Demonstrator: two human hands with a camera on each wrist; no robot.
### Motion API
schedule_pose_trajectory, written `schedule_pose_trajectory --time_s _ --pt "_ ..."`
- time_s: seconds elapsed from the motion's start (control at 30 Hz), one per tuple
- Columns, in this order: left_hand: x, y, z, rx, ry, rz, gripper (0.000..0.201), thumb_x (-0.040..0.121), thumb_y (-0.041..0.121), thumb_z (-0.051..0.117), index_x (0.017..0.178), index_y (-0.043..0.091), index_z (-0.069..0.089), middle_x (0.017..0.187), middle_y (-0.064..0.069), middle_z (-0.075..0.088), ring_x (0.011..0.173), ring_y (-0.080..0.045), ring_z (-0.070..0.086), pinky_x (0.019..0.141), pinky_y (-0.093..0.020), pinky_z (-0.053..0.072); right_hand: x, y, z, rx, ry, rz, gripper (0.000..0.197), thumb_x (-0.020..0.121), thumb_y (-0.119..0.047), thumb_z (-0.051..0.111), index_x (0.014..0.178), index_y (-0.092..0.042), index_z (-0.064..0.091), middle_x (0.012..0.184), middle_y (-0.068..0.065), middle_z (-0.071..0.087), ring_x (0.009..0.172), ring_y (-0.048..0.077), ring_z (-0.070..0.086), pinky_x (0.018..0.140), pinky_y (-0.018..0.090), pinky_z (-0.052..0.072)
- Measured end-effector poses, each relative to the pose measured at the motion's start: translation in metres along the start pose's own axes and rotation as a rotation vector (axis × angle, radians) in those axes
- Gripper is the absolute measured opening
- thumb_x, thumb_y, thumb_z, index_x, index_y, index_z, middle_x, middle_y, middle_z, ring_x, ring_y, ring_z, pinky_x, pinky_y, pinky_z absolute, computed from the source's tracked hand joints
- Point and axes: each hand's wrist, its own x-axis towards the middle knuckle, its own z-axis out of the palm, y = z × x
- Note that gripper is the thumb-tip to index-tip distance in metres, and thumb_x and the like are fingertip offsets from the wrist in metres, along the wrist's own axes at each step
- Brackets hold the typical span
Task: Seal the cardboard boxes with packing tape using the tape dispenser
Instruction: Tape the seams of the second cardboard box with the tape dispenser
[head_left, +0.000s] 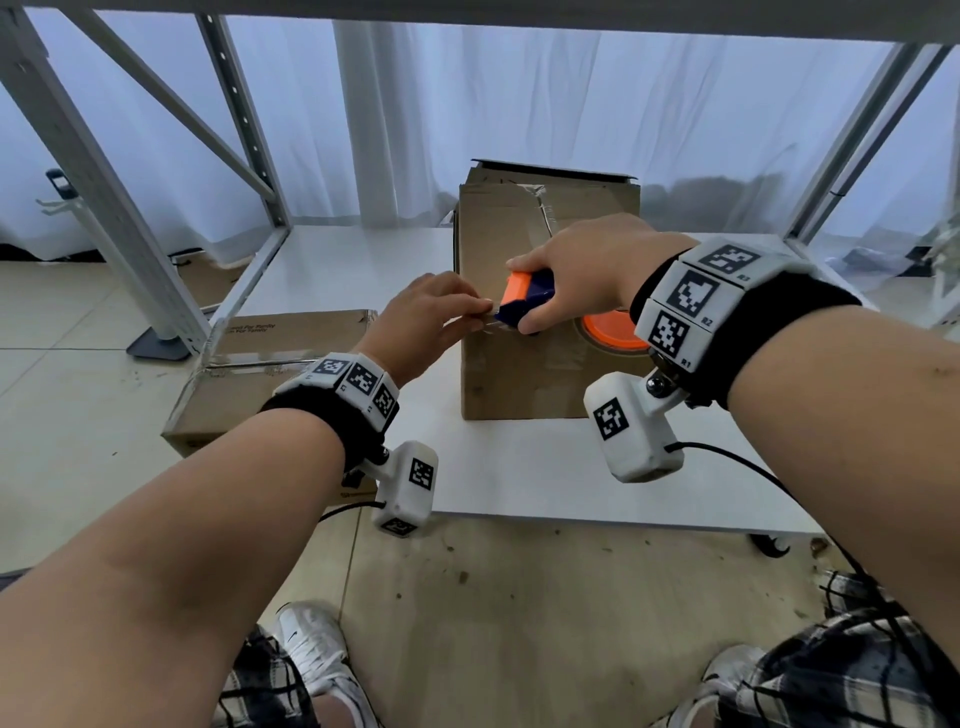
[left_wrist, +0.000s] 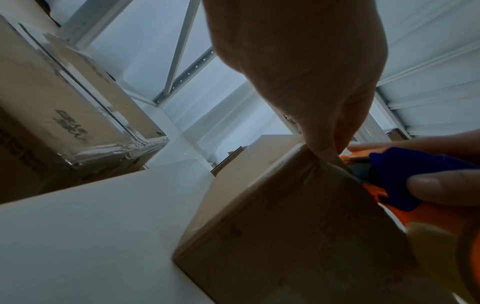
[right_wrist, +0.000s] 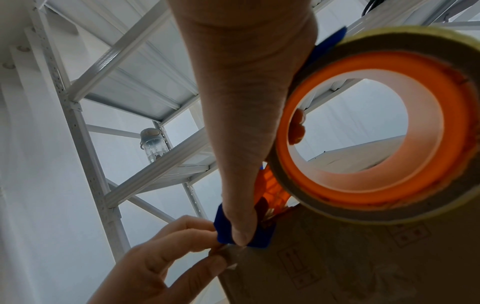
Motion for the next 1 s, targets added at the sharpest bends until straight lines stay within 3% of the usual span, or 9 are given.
schedule_pose_trajectory --time_s 0.07,0.13,0.2,0.33,0.5,0.7,1.0 --pt "-0.002 0.002 0.001 0.010 -0.014 0.001 0.026 0.090 0.013 0.061 0.115 0.010 0.068 0.116 -0.011 0.066 0.111 -0.030 0.058 0.092 -0.038 0.045 0.000 0.000 0.000 -0.006 0.000 -0.001 0.079 0.075 -0.078 0.049 0.145 -0.045 0.031 0.135 -0.007 0.052 0.121 0.019 0.050 0.074 0.031 0.038" --pt "-0.002 0.004 0.003 -0.037 -0.028 -0.057 0.029 0.093 0.014 0.057 0.121 0.010 0.065 0.128 -0.006 0.061 0.127 -0.023 0.050 0.104 -0.033 0.037 -0.001 -0.001 0.001 -0.015 0.007 -0.002 0.079 0.076 -0.077 0.049 0.145 -0.044 0.030 0.135 -0.006 0.052 0.122 0.020 0.049 0.074 0.031 0.039" --pt "-0.001 0.006 0.003 -0.103 -0.028 -0.124 0.029 0.095 0.015 0.055 0.122 0.011 0.064 0.131 -0.003 0.058 0.129 -0.018 0.047 0.108 -0.030 0.033 -0.002 -0.002 0.002 -0.025 0.016 -0.006 0.078 0.078 -0.077 0.049 0.146 -0.043 0.030 0.134 -0.005 0.053 0.120 0.020 0.050 0.073 0.031 0.040" --pt "0.002 0.008 0.002 -0.103 -0.023 -0.205 0.028 0.094 0.023 0.058 0.120 0.014 0.066 0.129 0.000 0.060 0.127 -0.012 0.050 0.106 -0.022 0.030 -0.005 -0.002 0.001 -0.059 0.042 -0.026 0.079 0.079 -0.077 0.046 0.147 -0.041 0.026 0.130 0.000 0.054 0.116 0.022 0.053 0.073 0.033 0.044" --pt "0.002 0.011 0.002 -0.147 -0.014 -0.235 0.028 0.093 0.021 0.059 0.119 0.013 0.066 0.127 -0.001 0.062 0.126 -0.013 0.051 0.108 -0.027 0.034 -0.012 -0.001 -0.006 -0.168 0.137 -0.061 0.080 0.079 -0.078 0.043 0.148 -0.043 0.022 0.123 0.005 0.056 0.110 0.027 0.056 0.074 0.034 0.040" --pt "-0.001 0.010 0.008 -0.174 0.029 -0.282 0.026 0.093 0.024 0.059 0.117 0.015 0.068 0.126 0.002 0.062 0.120 -0.015 0.056 0.106 -0.033 0.040 -0.013 0.001 0.004 -0.195 0.129 -0.057 0.081 0.080 -0.077 0.042 0.149 -0.042 0.017 0.125 0.008 0.053 0.112 0.029 0.055 0.083 0.037 0.040" --pt "-0.001 0.011 0.012 -0.207 0.082 -0.351 0.023 0.091 0.029 0.062 0.111 0.021 0.071 0.121 0.007 0.065 0.112 -0.014 0.061 0.101 -0.036 0.044 -0.011 0.003 0.004 -0.189 0.120 -0.056 0.080 0.078 -0.078 0.044 0.148 -0.044 0.021 0.126 0.007 0.054 0.113 0.029 0.054 0.084 0.037 0.041"
